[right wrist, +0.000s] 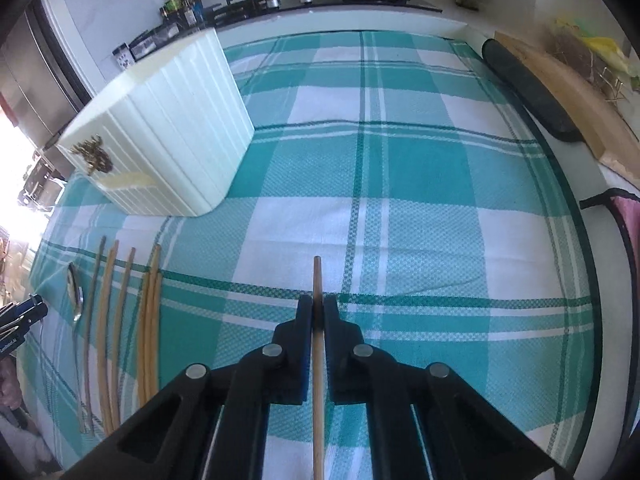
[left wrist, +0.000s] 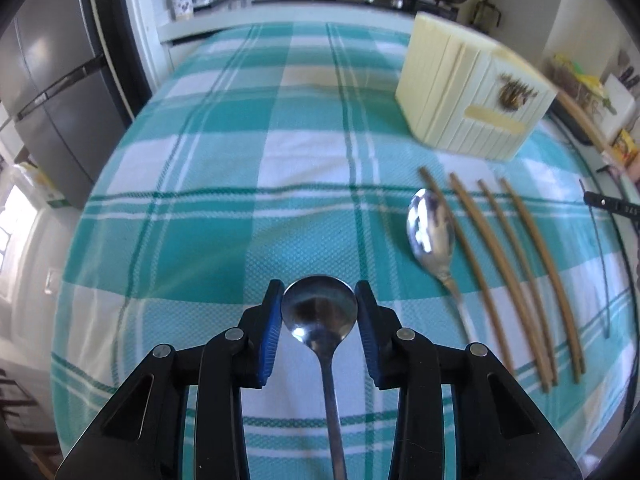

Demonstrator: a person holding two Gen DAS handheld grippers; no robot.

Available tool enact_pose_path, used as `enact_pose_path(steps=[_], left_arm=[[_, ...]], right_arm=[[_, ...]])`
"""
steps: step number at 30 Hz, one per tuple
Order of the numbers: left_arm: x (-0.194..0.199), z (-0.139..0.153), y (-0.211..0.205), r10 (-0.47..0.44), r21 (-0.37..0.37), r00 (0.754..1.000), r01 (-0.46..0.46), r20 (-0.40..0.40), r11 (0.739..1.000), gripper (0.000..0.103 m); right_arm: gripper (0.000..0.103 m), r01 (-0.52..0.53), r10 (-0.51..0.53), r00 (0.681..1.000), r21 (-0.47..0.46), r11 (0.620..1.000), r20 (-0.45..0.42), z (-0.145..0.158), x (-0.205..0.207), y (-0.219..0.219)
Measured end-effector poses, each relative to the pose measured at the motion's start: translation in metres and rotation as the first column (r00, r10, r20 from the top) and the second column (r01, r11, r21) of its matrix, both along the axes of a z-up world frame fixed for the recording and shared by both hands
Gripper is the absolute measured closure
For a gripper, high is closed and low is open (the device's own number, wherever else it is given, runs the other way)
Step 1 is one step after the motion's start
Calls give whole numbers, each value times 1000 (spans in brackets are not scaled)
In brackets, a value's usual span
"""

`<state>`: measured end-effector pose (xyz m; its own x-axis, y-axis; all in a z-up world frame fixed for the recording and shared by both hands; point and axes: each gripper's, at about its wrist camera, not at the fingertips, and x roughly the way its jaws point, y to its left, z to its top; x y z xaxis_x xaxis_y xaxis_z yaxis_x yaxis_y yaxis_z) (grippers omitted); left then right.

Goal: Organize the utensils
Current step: 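Grasp the silver spoon with the left tool while the right tool grasps a single wooden chopstick, then carry spoon and chopstick over the cream caddy while both tools open to drop them in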

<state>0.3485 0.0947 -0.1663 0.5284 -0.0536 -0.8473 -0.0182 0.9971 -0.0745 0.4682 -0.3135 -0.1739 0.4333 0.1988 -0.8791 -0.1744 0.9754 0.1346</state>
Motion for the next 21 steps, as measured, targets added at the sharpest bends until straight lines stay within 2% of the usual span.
enact_pose_path(steps=[6,10,16,19,21], left_arm=[[-27,62,4,-38,-45,991,44,127,998,67],[-33,99,8,-48,-64,979,62,198,996,67],[-11,161,10,-60,-93,955,90,292,992,67],[14,205,7,-54,-96,929,95,365,991,67],[35,231,4,-37,-126,911,97,411,987,67]], right_arm=[[97,-47,39,989,57,997,143,67,-50,-7],[97,-78,64,968,50,996,244,110,-76,-6],[97,-90,64,907,44,995,416,181,-78,10],[97,-98,64,862,41,994,503,219,-61,27],[97,-105,57,833,56,993,550,244,-45,39]])
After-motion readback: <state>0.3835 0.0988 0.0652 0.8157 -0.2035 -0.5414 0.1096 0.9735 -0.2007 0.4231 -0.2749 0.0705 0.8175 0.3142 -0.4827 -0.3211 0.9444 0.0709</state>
